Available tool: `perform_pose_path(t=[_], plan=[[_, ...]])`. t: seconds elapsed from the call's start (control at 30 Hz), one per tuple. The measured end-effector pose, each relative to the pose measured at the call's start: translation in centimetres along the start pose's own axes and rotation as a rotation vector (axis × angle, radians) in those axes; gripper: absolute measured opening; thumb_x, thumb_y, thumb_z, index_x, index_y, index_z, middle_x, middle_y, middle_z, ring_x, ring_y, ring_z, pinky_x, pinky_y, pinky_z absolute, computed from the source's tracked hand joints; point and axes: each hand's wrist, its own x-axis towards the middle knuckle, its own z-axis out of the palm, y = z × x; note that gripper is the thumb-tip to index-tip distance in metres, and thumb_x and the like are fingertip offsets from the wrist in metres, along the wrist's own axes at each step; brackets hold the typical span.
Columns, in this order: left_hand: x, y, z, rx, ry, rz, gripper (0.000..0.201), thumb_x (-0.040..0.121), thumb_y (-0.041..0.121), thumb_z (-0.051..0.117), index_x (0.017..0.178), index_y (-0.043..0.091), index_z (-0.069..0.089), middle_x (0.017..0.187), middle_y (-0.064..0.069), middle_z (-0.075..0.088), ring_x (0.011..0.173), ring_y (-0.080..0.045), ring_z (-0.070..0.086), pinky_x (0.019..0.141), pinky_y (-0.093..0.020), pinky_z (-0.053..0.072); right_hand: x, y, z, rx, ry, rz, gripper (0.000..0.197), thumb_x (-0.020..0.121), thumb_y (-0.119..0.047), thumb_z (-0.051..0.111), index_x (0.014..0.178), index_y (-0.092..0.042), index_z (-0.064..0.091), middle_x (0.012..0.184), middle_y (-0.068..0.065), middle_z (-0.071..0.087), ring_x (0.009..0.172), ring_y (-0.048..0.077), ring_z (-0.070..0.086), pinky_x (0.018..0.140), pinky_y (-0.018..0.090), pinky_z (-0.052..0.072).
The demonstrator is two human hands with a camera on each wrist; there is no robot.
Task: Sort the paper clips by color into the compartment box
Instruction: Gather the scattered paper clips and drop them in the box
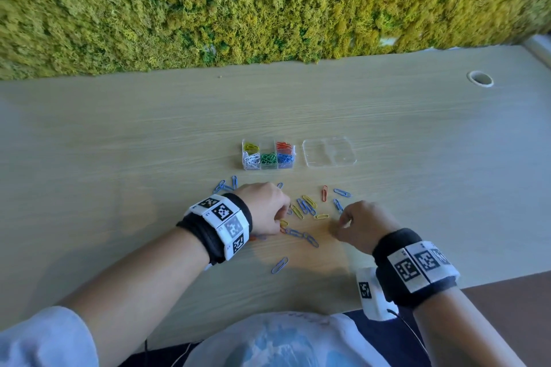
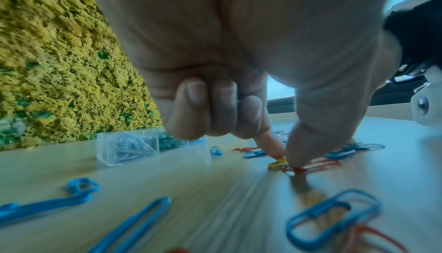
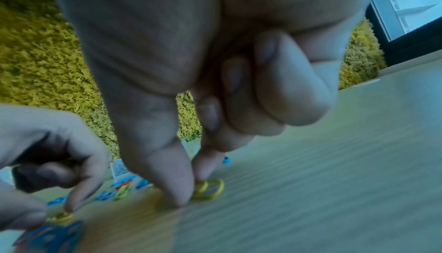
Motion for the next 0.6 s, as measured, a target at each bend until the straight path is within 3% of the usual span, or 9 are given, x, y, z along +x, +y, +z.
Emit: perform_pose_path(t=[0.17,0.33,0.47,0.6], plan=[[-0.1,0.3,-0.3,0.026,-0.038,-0.013,0.012,0.081,0.020,0.054,0.091,0.021,0.060,0.084,0.004,0.071,0.071,-0.013,0.058,0.063,-0.026,0.046,0.0,-0.3,0.1,-0.002,-0.036,-0.019,0.030,0.081,-0.035,0.059,0.080,-0.007,0.069,0.076,0.002,0.062,0.067,0.016,0.053,0.057,0.024,0.042],[-0.2,0.8,-0.3,0.030,-0.047,-0.027,0.008,0.077,0.021,0.061,0.084,0.020,0.059,0.091,0.001,0.064,0.077,-0.020,0.060,0.062,-0.028,0.045,-0.2,-0.2,0.1,0.100,-0.060,-0.002,0.023,0.081,-0.035,0.059,0.069,-0.015,0.060,0.069,-0.001,0.055,0.061,0.013,0.047,0.053,0.023,0.039],[-0.2,0.6,-0.1,0.010,-0.026,-0.026,0.009,0.076,0.022,0.062,0.078,0.021,0.054,0.088,0.001,0.060,0.080,-0.022,0.062,0.063,-0.029,0.048,0.3,-0.1,0.1,0.309,-0.044,-0.014,0.018,0.077,-0.022,0.064,0.066,-0.015,0.052,0.064,-0.002,0.048,0.060,0.015,0.041,0.053,0.025,0.034],[-0.4,-0.3,0.1,-0.192,-0.016,-0.039,0.017,0.075,0.021,0.063,0.068,0.022,0.047,0.071,0.002,0.070,0.066,-0.020,0.069,0.053,-0.024,0.047,0.9,0.1,0.2,0.876,-0.116,-0.011,0.019,0.078,0.001,0.060,0.066,-0.013,0.055,0.061,0.006,0.049,0.050,0.017,0.039,0.049,0.026,0.034]])
